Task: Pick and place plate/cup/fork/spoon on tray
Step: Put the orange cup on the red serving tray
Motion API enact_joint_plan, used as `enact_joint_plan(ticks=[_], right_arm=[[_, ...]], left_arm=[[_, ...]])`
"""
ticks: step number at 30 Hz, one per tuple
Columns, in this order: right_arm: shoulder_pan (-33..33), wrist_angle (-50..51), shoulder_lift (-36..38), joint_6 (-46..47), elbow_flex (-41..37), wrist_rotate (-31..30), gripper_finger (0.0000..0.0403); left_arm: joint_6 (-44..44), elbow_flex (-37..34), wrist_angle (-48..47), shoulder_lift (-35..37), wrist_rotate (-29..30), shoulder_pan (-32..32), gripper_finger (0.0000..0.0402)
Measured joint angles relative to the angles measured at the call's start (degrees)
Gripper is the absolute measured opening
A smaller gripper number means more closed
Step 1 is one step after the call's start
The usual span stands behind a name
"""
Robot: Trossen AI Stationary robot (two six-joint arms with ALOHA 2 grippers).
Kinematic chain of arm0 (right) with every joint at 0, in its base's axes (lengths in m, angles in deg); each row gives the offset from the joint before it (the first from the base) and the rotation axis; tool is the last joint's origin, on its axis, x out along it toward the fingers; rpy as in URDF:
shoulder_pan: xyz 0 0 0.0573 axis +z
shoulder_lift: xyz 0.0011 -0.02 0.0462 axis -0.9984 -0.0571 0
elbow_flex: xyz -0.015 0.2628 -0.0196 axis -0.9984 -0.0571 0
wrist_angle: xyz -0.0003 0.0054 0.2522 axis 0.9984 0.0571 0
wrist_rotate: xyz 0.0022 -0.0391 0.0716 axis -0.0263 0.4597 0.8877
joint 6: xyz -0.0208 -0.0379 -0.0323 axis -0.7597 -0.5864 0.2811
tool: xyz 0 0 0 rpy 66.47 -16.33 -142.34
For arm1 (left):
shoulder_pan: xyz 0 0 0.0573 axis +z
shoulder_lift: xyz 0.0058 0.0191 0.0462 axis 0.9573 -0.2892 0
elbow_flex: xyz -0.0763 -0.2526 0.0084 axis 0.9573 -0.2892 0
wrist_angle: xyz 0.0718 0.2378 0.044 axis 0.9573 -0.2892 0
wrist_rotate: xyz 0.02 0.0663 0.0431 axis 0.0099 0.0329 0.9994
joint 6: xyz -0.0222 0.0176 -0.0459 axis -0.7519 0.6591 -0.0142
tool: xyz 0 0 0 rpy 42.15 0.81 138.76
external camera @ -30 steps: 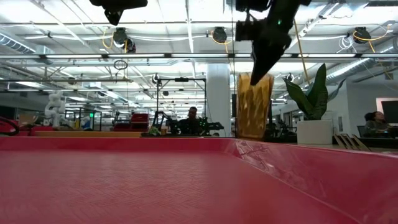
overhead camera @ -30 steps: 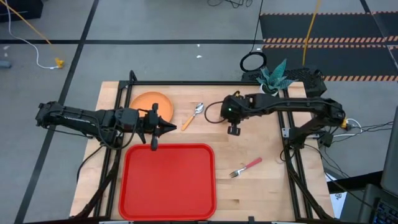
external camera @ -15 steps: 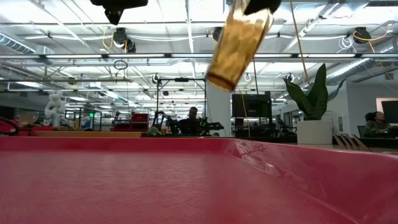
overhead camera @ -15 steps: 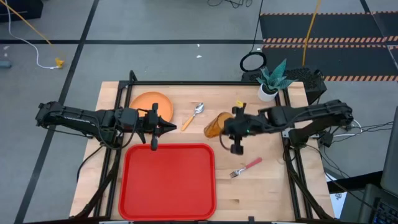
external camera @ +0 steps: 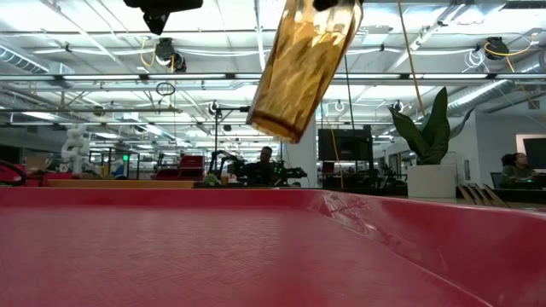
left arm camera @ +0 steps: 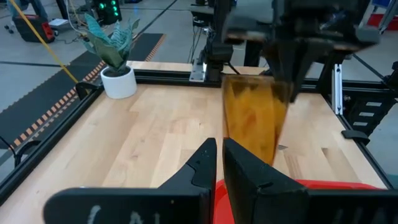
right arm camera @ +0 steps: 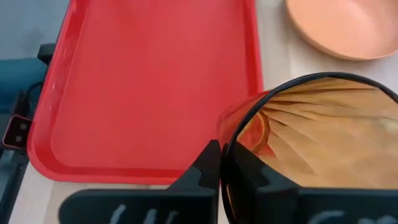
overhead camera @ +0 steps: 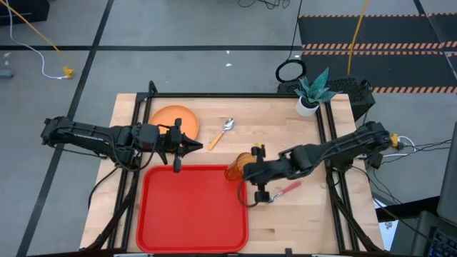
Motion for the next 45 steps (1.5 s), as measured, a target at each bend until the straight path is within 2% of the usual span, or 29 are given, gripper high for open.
enact_joint_plan(ticks=[8,16,26,37,41,45], right_arm=[[0.01,-0.50,-8.43,-0.25,5.72,1.52,0.0000],[-0.42,9.59,-15.83,-0.40,14.34,1.54,0.0000],[-1.54,12.77,-16.13,2.78,14.63,1.54,0.0006],[-1.73,11.01,-16.11,1.17,13.94,1.60,0.0008],[-2.31,9.22,-16.11,0.91,12.49,4.47,0.0008],[-2.87,9.11,-16.11,0.93,11.64,4.58,0.0008]], left_arm=[[0.25,0.00,2.69,0.00,0.00,0.00,0.0031],[1.60,0.00,2.91,0.00,-0.02,0.00,0.0031],[1.77,0.00,2.85,0.00,-0.03,0.00,0.0031],[0.05,0.00,2.80,0.00,-0.11,0.00,0.0031],[0.03,0.00,2.80,0.00,-0.13,0.00,0.0031],[0.05,0.00,2.78,0.00,-0.17,0.00,0.0031]])
